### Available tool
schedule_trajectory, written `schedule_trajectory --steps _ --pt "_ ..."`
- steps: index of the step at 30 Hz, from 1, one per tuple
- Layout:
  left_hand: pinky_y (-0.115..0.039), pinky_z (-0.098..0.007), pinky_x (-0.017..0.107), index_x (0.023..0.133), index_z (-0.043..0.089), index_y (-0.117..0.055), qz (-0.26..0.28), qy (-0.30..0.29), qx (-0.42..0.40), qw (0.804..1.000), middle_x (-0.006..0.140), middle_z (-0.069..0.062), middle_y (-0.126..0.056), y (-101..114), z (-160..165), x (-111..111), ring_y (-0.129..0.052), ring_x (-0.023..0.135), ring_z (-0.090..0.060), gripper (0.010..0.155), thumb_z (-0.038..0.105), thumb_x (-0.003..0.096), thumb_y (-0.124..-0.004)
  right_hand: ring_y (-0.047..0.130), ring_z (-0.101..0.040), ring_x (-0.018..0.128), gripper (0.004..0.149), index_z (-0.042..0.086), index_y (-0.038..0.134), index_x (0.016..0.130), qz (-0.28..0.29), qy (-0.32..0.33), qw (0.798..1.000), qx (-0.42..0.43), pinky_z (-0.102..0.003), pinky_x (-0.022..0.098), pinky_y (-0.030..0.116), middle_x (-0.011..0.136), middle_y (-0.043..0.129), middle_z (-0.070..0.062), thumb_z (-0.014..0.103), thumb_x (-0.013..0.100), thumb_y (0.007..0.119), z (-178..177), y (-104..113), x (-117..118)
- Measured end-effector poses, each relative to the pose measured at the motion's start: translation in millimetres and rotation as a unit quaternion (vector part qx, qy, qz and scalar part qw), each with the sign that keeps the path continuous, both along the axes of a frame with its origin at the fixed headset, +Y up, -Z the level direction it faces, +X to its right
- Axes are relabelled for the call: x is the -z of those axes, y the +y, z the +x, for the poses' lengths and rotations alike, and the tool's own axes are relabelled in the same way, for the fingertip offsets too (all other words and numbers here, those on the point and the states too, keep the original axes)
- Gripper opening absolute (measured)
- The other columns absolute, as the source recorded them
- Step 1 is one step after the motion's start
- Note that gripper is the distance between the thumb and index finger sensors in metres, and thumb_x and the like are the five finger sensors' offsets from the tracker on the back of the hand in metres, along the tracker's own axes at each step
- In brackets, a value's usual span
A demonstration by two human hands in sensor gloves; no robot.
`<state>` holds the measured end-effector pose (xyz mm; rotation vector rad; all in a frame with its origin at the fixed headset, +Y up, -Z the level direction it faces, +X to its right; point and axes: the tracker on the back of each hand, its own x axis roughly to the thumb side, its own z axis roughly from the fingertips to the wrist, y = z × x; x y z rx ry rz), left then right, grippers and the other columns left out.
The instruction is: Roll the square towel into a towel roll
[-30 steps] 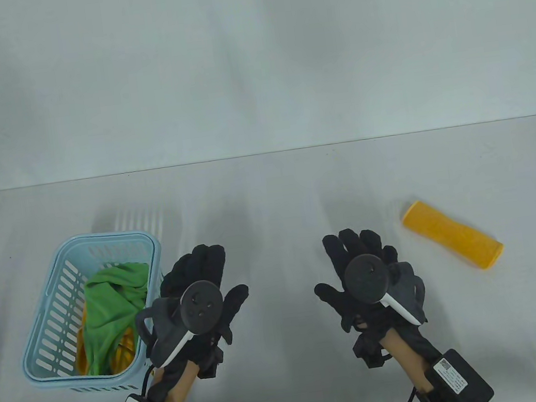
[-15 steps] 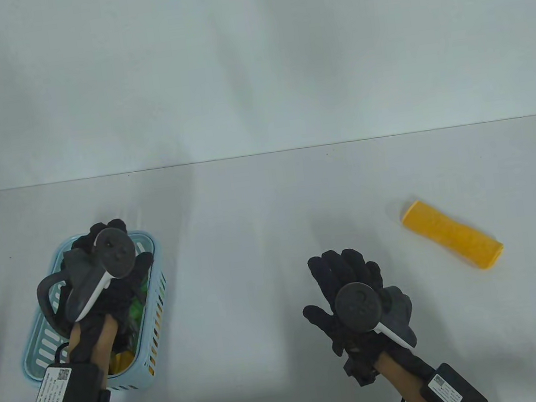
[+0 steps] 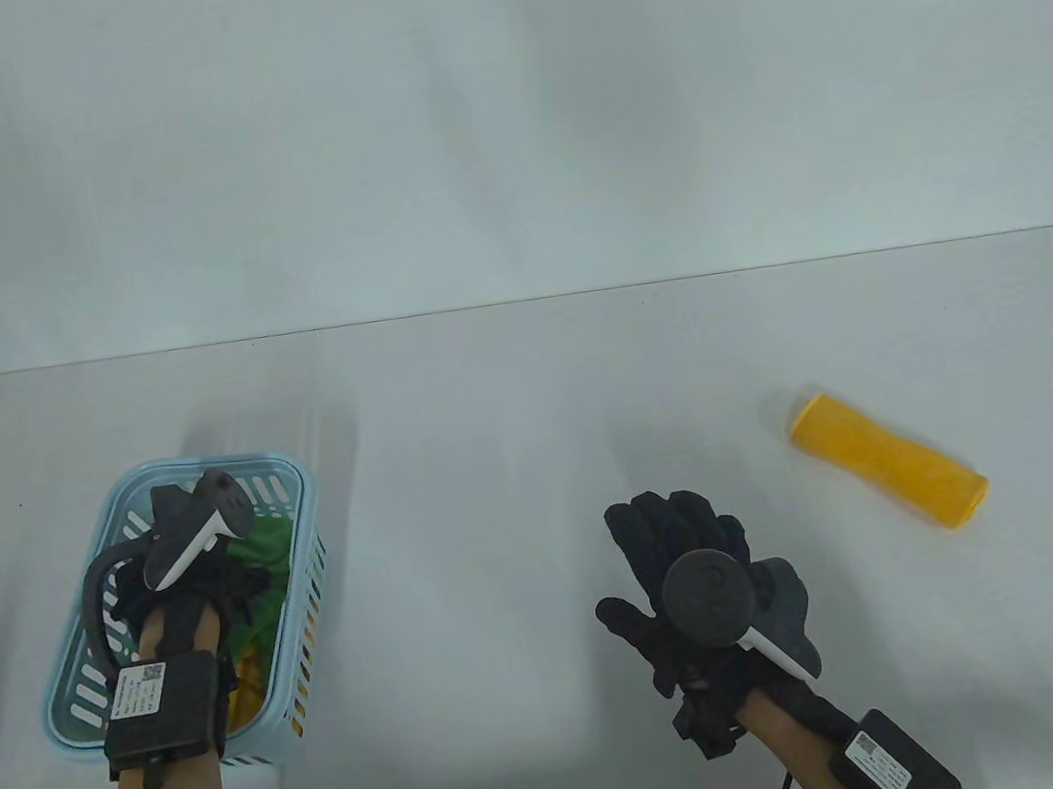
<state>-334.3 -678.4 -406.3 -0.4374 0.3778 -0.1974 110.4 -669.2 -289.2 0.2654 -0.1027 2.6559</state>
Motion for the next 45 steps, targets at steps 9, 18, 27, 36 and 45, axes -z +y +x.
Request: schedule_trajectory --steps 9,18,27,36,45 --pt "-0.071 -0.048 0.066 0.107 0.037 -0.042 -0.010 -0.013 0.050 0.999 0.110 0.000 -0.055 -21 6 6 -0.084 0.083 -0.023 0.086 0.052 0.0317 -0.082 0.028 -0.034 0.110 0.082 0.043 0.027 0.099 -0.009 -0.002 1.000 0.007 -0.066 0.075 0.028 0.112 0.032 0.009 0.063 0.032 0.070 0 -1 1" --pt "-0.080 -0.043 0.057 0.089 0.042 -0.068 0.025 -0.025 0.054 0.998 0.090 0.007 -0.074 -16 8 8 -0.095 0.060 -0.017 0.058 0.039 0.0347 -0.087 0.028 -0.034 0.110 0.081 0.043 0.029 0.099 -0.016 -0.005 1.000 0.017 -0.066 0.075 0.029 0.112 0.032 0.008 0.062 0.032 0.070 2 0 1" --pt "-0.082 -0.042 0.055 0.079 0.043 -0.077 0.077 -0.014 0.046 0.996 0.086 0.007 -0.079 1 6 4 -0.099 0.056 -0.018 0.046 0.037 0.0347 -0.089 0.029 -0.034 0.109 0.081 0.042 0.029 0.099 -0.019 -0.010 0.999 0.027 -0.066 0.075 0.030 0.112 0.032 0.008 0.062 0.032 0.070 5 0 4" --pt "-0.082 -0.042 0.055 0.079 0.044 -0.078 0.152 -0.009 0.030 0.988 0.087 0.008 -0.079 63 9 -11 -0.099 0.056 -0.018 0.045 0.037 0.0355 -0.088 0.029 -0.034 0.109 0.081 0.042 0.030 0.099 -0.028 -0.018 0.998 0.050 -0.066 0.075 0.030 0.112 0.033 0.008 0.062 0.032 0.071 11 1 5" --pt "-0.083 -0.042 0.054 0.079 0.044 -0.077 0.250 -0.017 -0.007 0.968 0.087 0.008 -0.079 134 21 -34 -0.100 0.056 -0.017 0.045 0.037 0.0359 -0.088 0.030 -0.034 0.109 0.081 0.042 0.030 0.099 -0.026 -0.030 0.998 0.052 -0.066 0.075 0.030 0.112 0.033 0.008 0.062 0.032 0.070 17 2 5"
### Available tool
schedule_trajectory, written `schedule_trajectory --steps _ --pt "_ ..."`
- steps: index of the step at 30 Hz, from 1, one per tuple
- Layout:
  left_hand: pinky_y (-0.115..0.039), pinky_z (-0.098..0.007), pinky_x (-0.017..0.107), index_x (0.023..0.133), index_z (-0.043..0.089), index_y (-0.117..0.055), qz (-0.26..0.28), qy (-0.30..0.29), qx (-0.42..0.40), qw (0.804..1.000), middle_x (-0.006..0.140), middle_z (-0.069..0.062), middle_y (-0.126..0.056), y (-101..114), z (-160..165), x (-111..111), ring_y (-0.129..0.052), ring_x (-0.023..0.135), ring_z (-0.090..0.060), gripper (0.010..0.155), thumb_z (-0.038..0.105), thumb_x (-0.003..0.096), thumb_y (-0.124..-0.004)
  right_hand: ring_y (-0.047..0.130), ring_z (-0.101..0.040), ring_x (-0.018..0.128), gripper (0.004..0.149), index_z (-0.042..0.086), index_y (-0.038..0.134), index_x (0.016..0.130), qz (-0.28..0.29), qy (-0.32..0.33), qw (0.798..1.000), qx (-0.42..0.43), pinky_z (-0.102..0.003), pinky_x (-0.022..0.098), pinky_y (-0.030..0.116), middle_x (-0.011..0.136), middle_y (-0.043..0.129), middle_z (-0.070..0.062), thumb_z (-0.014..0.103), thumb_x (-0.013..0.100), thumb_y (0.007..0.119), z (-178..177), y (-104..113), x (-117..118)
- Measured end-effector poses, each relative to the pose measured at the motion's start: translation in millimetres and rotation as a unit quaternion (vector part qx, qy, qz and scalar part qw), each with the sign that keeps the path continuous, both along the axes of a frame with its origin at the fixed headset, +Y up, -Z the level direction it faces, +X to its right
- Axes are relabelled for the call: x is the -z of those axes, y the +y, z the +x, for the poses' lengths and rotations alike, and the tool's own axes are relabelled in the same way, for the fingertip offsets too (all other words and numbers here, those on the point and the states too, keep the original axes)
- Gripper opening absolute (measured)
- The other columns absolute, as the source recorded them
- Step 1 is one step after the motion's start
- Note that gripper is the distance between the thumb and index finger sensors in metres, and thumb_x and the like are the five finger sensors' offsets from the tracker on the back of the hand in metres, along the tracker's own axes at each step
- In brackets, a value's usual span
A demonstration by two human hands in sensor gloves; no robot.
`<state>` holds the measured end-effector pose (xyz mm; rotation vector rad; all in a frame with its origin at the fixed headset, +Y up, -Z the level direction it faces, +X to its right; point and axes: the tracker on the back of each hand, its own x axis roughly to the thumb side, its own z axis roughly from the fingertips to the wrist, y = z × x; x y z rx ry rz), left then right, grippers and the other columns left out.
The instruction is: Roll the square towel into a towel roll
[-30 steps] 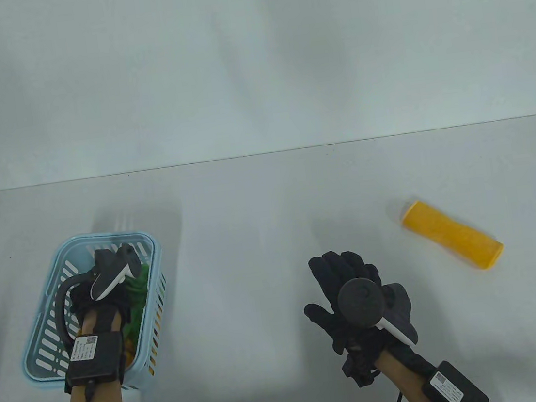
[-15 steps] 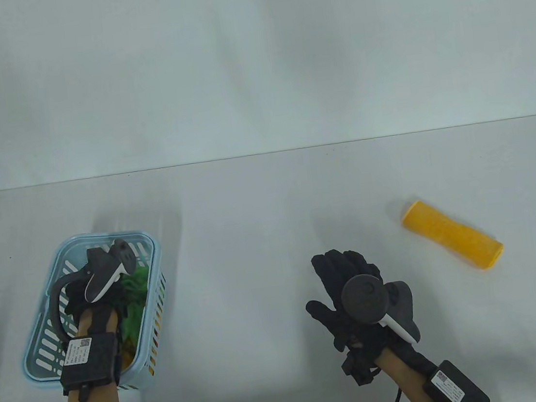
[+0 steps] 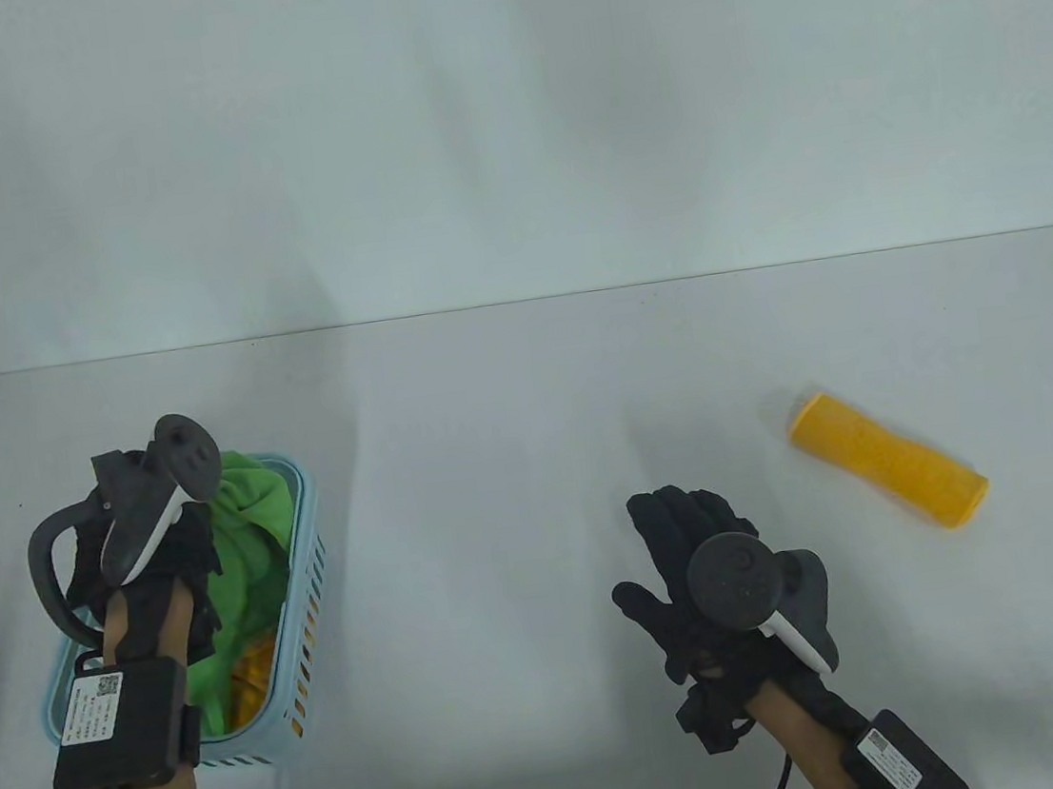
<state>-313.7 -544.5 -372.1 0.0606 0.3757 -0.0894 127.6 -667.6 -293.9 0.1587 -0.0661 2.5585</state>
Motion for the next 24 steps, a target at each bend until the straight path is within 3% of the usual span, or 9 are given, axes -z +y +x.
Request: schedule_trajectory --steps 12,16,24 --pt "-0.084 -0.041 0.054 0.079 0.043 -0.077 0.136 -0.054 -0.079 0.986 0.086 0.007 -0.079 77 27 -22 -0.100 0.055 -0.017 0.045 0.037 0.0365 -0.088 0.030 -0.034 0.109 0.081 0.041 0.031 0.099 -0.004 -0.010 1.000 0.010 -0.066 0.075 0.031 0.112 0.033 0.008 0.062 0.032 0.070 5 0 1" --pt "-0.084 -0.041 0.053 0.080 0.043 -0.077 0.173 -0.085 -0.159 0.968 0.086 0.006 -0.080 94 37 -28 -0.100 0.054 -0.017 0.045 0.037 0.0369 -0.088 0.030 -0.034 0.109 0.081 0.041 0.031 0.099 -0.004 -0.014 1.000 0.014 -0.066 0.075 0.031 0.112 0.033 0.008 0.062 0.032 0.070 6 0 1" --pt "-0.084 -0.041 0.053 0.081 0.042 -0.077 0.183 -0.179 -0.297 0.920 0.087 0.006 -0.079 102 68 -34 -0.100 0.054 -0.017 0.045 0.037 0.0376 -0.088 0.032 -0.034 0.109 0.079 0.041 0.033 0.099 -0.003 -0.026 0.999 0.032 -0.066 0.074 0.032 0.112 0.035 0.007 0.061 0.032 0.071 10 0 2"
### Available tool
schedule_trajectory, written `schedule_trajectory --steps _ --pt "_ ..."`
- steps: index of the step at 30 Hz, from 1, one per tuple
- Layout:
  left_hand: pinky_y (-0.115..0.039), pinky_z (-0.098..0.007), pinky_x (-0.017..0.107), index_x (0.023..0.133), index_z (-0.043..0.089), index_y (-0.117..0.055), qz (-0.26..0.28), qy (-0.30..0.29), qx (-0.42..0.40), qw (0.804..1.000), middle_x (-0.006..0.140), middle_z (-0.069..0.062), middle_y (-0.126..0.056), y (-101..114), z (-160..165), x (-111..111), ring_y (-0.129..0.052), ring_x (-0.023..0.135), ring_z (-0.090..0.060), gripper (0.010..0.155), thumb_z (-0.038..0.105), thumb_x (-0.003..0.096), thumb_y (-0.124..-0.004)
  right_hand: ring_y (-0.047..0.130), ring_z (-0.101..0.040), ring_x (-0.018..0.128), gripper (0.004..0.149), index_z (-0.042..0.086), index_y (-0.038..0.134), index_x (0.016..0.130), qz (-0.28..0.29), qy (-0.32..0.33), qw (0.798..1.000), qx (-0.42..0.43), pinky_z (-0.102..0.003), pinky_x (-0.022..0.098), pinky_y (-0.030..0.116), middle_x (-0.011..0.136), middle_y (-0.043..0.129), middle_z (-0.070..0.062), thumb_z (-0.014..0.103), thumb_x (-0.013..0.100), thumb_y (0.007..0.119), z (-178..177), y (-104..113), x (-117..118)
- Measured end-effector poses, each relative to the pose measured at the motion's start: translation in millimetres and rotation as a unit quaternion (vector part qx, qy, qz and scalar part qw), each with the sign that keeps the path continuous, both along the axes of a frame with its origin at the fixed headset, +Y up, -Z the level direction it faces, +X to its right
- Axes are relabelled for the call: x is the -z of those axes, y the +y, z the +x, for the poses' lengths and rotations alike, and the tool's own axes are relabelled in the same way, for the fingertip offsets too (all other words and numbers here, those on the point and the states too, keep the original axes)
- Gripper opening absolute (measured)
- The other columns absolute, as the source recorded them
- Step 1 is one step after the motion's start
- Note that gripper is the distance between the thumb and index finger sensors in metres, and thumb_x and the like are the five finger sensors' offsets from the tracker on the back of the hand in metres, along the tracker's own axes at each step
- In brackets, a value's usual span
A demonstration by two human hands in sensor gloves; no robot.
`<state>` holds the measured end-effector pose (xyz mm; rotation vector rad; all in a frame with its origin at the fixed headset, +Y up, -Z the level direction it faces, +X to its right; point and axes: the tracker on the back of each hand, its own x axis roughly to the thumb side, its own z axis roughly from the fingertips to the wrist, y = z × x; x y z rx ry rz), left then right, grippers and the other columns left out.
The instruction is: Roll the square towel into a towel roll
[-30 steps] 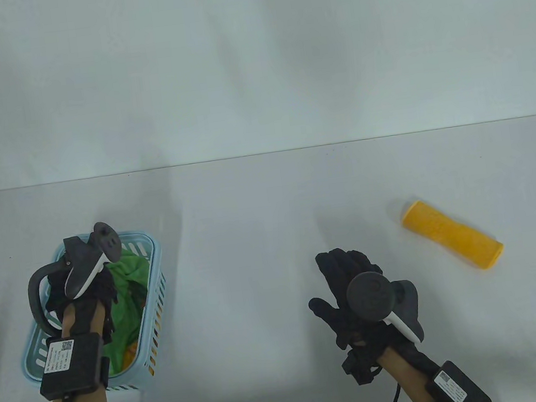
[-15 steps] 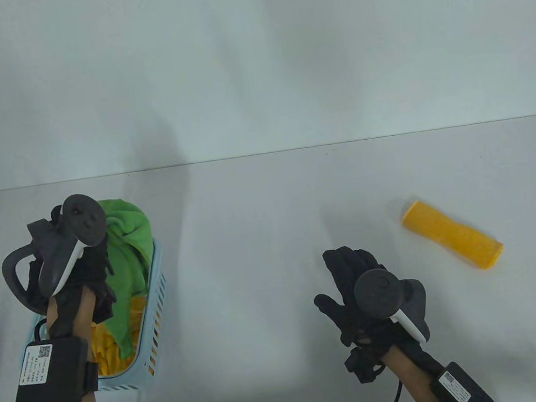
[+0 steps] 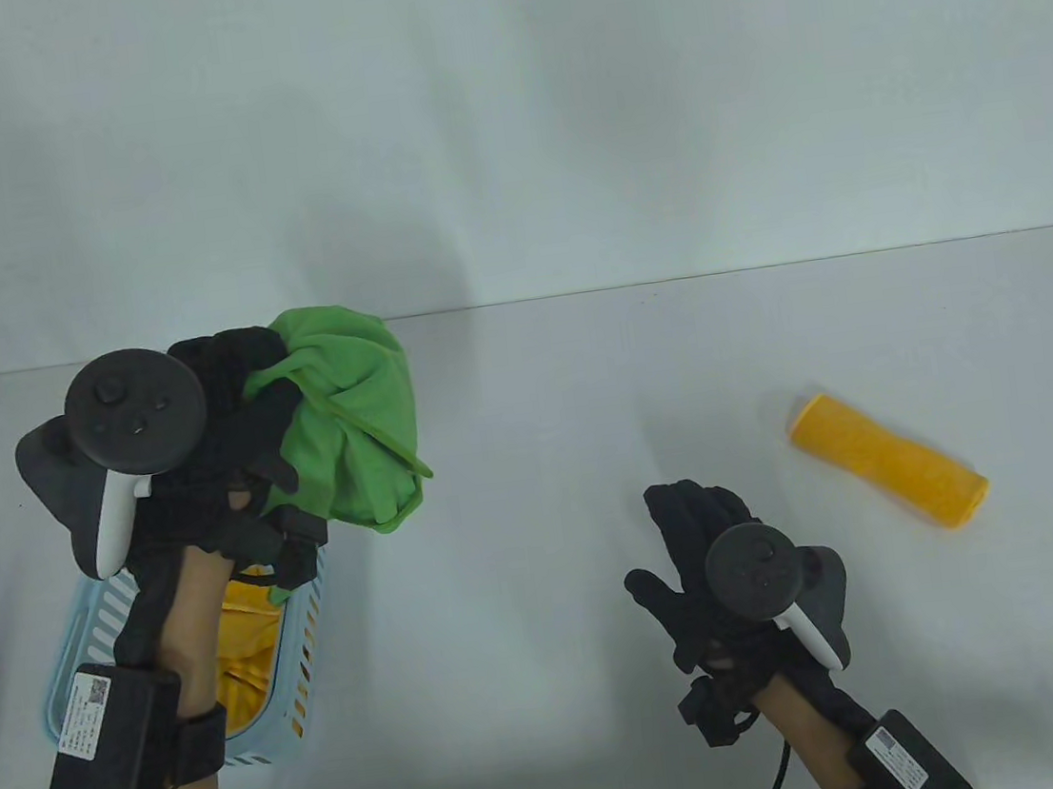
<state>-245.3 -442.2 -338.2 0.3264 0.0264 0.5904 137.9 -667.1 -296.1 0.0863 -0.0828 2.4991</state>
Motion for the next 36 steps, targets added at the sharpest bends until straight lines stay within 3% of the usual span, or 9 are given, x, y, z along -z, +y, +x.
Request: schedule_trajectory --steps 5,10,18,26,32,36 --pt "-0.085 -0.040 0.053 0.081 0.042 -0.077 0.015 -0.046 -0.009 0.999 0.086 0.005 -0.079 8 31 -2 -0.101 0.054 -0.017 0.045 0.037 0.0376 -0.088 0.033 -0.034 0.109 0.079 0.040 0.034 0.099 0.002 -0.011 1.000 0.006 -0.065 0.075 0.033 0.112 0.036 0.007 0.060 0.033 0.071 5 1 1" --pt "-0.085 -0.040 0.053 0.081 0.041 -0.077 0.005 -0.089 -0.031 0.996 0.086 0.005 -0.079 -1 59 0 -0.101 0.054 -0.017 0.045 0.037 0.0378 -0.088 0.035 -0.034 0.108 0.077 0.039 0.035 0.099 0.002 -0.025 0.999 0.024 -0.065 0.074 0.034 0.111 0.038 0.007 0.058 0.034 0.071 10 2 2" --pt "-0.085 -0.040 0.052 0.081 0.041 -0.077 -0.022 -0.130 -0.043 0.990 0.086 0.005 -0.079 -65 91 -2 -0.101 0.053 -0.017 0.045 0.037 0.0376 -0.088 0.040 -0.035 0.107 0.073 0.038 0.039 0.099 0.005 -0.048 0.998 0.049 -0.064 0.074 0.037 0.110 0.042 0.006 0.055 0.035 0.071 21 4 3" --pt "-0.085 -0.040 0.052 0.081 0.041 -0.077 -0.046 -0.145 -0.079 0.985 0.086 0.005 -0.079 -135 90 -9 -0.101 0.054 -0.017 0.045 0.037 0.0378 -0.088 0.044 -0.035 0.106 0.071 0.037 0.041 0.099 -0.011 -0.049 0.998 0.046 -0.064 0.073 0.040 0.109 0.047 0.006 0.053 0.036 0.072 21 -2 5" --pt "-0.085 -0.040 0.052 0.081 0.041 -0.076 -0.054 -0.144 -0.116 0.981 0.086 0.005 -0.079 -159 80 -13 -0.100 0.053 -0.016 0.045 0.038 0.0377 -0.088 0.058 -0.034 0.101 0.067 0.036 0.048 0.097 -0.024 -0.026 0.999 0.040 -0.061 0.071 0.051 0.104 0.060 0.005 0.050 0.036 0.072 14 -8 6" --pt "-0.085 -0.040 0.053 0.082 0.041 -0.076 -0.047 -0.137 -0.125 0.981 0.086 0.005 -0.079 -164 73 -21 -0.100 0.054 -0.016 0.045 0.038 0.0381 -0.088 0.063 -0.033 0.099 0.066 0.035 0.052 0.096 -0.029 0.005 0.999 0.035 -0.059 0.070 0.055 0.102 0.064 0.005 0.048 0.036 0.074 3 -9 4"
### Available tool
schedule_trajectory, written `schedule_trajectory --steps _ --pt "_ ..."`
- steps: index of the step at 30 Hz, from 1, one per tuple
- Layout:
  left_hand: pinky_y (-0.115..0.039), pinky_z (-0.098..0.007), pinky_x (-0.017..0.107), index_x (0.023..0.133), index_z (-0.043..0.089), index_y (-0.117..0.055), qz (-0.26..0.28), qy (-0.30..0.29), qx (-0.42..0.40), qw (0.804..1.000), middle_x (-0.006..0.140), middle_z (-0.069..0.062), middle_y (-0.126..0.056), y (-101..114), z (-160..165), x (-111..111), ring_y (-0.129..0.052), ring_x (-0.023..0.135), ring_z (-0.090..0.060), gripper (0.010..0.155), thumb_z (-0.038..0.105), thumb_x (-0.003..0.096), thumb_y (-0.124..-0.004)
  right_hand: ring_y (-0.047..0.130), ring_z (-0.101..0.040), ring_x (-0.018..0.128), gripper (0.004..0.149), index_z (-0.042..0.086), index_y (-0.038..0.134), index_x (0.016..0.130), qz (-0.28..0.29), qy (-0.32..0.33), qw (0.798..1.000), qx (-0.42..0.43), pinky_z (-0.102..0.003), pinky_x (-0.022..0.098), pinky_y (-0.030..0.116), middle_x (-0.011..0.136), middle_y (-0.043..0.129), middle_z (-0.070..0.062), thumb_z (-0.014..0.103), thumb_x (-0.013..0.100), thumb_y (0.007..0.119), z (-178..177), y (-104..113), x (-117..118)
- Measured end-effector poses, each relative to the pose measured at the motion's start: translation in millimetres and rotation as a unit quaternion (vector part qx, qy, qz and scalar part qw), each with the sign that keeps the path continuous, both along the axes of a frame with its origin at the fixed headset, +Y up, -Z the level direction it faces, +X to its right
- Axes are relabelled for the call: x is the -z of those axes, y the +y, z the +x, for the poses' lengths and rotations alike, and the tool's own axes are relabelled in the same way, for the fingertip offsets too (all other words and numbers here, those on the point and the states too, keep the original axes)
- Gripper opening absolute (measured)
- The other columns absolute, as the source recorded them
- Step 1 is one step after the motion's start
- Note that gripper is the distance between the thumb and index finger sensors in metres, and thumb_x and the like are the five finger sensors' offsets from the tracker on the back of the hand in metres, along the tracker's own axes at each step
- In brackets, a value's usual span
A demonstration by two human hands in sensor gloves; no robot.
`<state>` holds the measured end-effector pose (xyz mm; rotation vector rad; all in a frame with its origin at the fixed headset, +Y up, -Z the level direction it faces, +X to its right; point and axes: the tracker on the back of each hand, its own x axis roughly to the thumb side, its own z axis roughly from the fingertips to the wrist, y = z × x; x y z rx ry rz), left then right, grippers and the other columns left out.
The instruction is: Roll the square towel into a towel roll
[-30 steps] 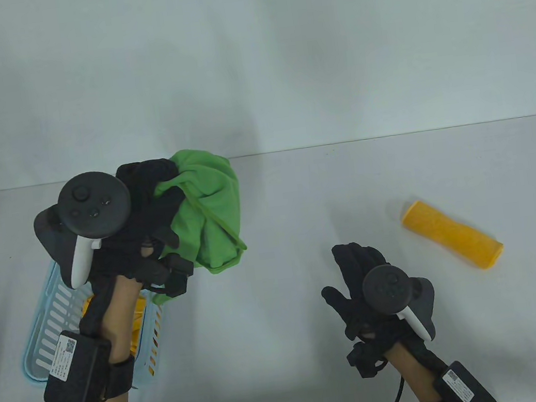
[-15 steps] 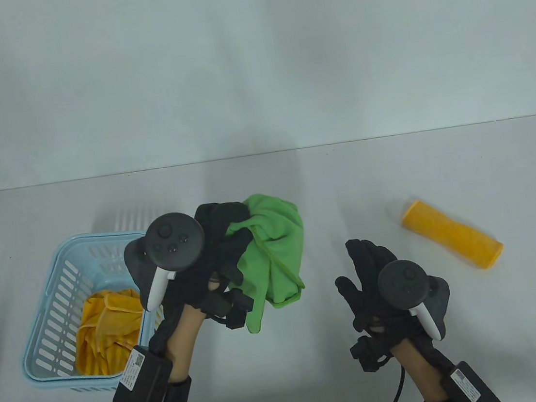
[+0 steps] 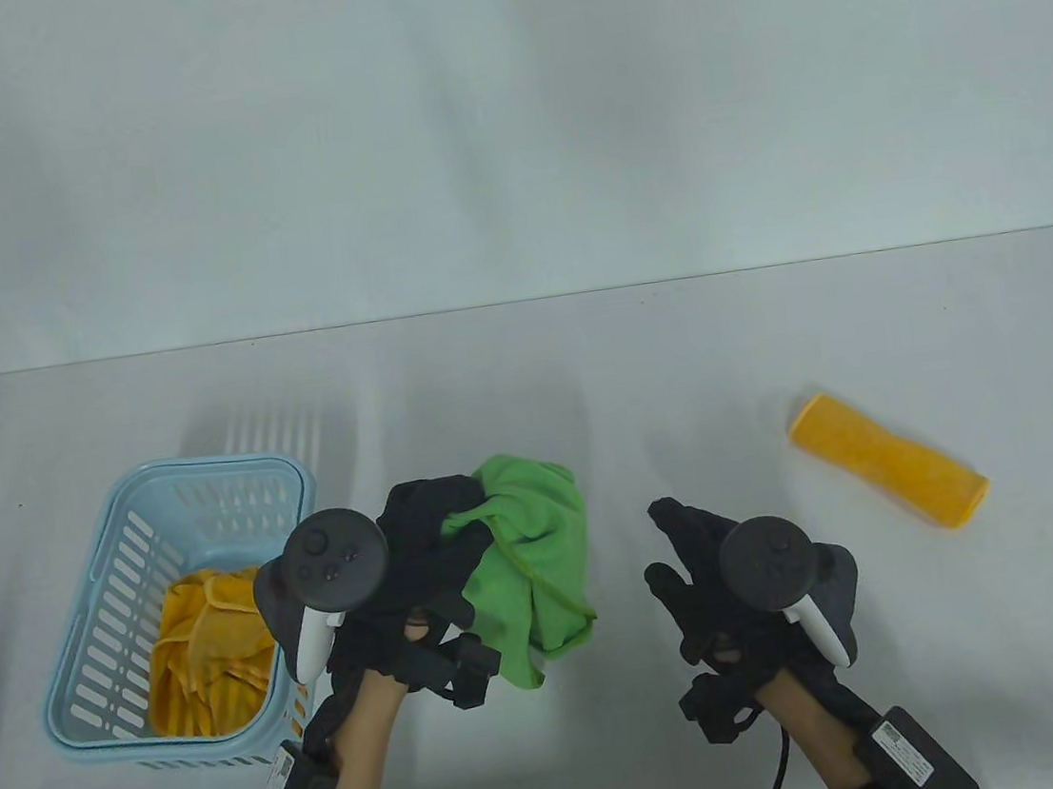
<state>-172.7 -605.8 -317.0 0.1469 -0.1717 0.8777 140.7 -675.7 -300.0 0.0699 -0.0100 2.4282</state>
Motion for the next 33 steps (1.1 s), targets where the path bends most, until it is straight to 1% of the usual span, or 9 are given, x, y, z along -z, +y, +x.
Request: schedule_trajectory --steps 5,8,13,18,22,27,30,31,33 --pt "-0.085 -0.039 0.052 0.082 0.041 -0.075 -0.001 0.004 -0.020 1.000 0.086 0.005 -0.079 -1 -4 -3 -0.100 0.054 -0.015 0.045 0.038 0.0383 -0.088 0.064 -0.033 0.098 0.071 0.035 0.052 0.096 -0.021 0.064 0.998 -0.017 -0.058 0.069 0.057 0.102 0.064 0.006 0.051 0.032 0.080 -20 -5 -5" --pt "-0.085 -0.039 0.052 0.082 0.041 -0.076 0.002 0.000 -0.022 1.000 0.086 0.005 -0.079 1 -3 -5 -0.100 0.054 -0.015 0.045 0.038 0.0382 -0.088 0.064 -0.033 0.098 0.076 0.035 0.052 0.096 -0.029 0.083 0.996 -0.021 -0.058 0.069 0.057 0.102 0.063 0.006 0.054 0.029 0.082 -30 -8 -6" --pt "-0.085 -0.039 0.052 0.082 0.041 -0.076 -0.001 -0.012 -0.026 1.000 0.086 0.005 -0.079 0 2 -5 -0.100 0.054 -0.015 0.045 0.038 0.0382 -0.088 0.064 -0.032 0.098 0.077 0.035 0.052 0.095 -0.032 0.090 0.995 -0.032 -0.058 0.069 0.057 0.101 0.063 0.006 0.054 0.028 0.084 -40 -12 -5" --pt "-0.085 -0.039 0.052 0.082 0.041 -0.076 -0.001 -0.017 -0.019 1.000 0.086 0.005 -0.079 -1 7 -6 -0.101 0.053 -0.016 0.045 0.038 0.0381 -0.088 0.069 -0.032 0.095 0.072 0.035 0.057 0.094 -0.033 0.092 0.994 -0.038 -0.058 0.068 0.059 0.099 0.068 0.006 0.053 0.029 0.084 -44 -16 -4" --pt "-0.085 -0.040 0.052 0.082 0.041 -0.076 -0.002 -0.016 -0.018 1.000 0.086 0.005 -0.079 -1 8 -6 -0.101 0.053 -0.016 0.045 0.038 0.0381 -0.088 0.069 -0.032 0.095 0.076 0.034 0.057 0.094 -0.040 0.105 0.992 -0.050 -0.058 0.068 0.059 0.099 0.068 0.006 0.056 0.027 0.084 -49 -19 -6" --pt "-0.085 -0.040 0.052 0.082 0.041 -0.075 -0.006 -0.015 -0.017 1.000 0.086 0.005 -0.079 -3 8 -5 -0.100 0.054 -0.016 0.045 0.038 0.0382 -0.088 0.078 -0.030 0.089 0.061 0.035 0.066 0.089 -0.026 0.078 0.996 -0.034 -0.056 0.066 0.063 0.092 0.078 0.007 0.051 0.032 0.080 -47 -19 -4" --pt "-0.085 -0.039 0.052 0.082 0.041 -0.076 -0.006 -0.010 -0.016 1.000 0.086 0.005 -0.079 -3 6 -4 -0.100 0.054 -0.016 0.045 0.038 0.0382 -0.088 0.086 -0.029 0.082 0.047 0.037 0.078 0.081 -0.012 0.040 0.999 -0.005 -0.055 0.063 0.068 0.085 0.087 0.007 0.047 0.035 0.076 -39 -17 -3" --pt "-0.085 -0.040 0.052 0.082 0.041 -0.076 -0.007 -0.009 -0.017 1.000 0.086 0.005 -0.079 -3 5 -4 -0.100 0.053 -0.016 0.045 0.038 0.0381 -0.088 0.088 -0.028 0.080 0.044 0.037 0.082 0.078 -0.007 0.028 1.000 0.004 -0.054 0.062 0.069 0.082 0.090 0.006 0.046 0.036 0.076 -37 -16 -2" --pt "-0.085 -0.040 0.052 0.082 0.041 -0.076 -0.007 -0.006 -0.016 1.000 0.086 0.005 -0.079 -3 4 -4 -0.100 0.054 -0.016 0.045 0.038 0.0382 -0.088 0.091 -0.027 0.077 0.043 0.037 0.084 0.077 -0.001 0.007 1.000 0.021 -0.054 0.061 0.070 0.079 0.093 0.007 0.046 0.035 0.077 -31 -14 -1"
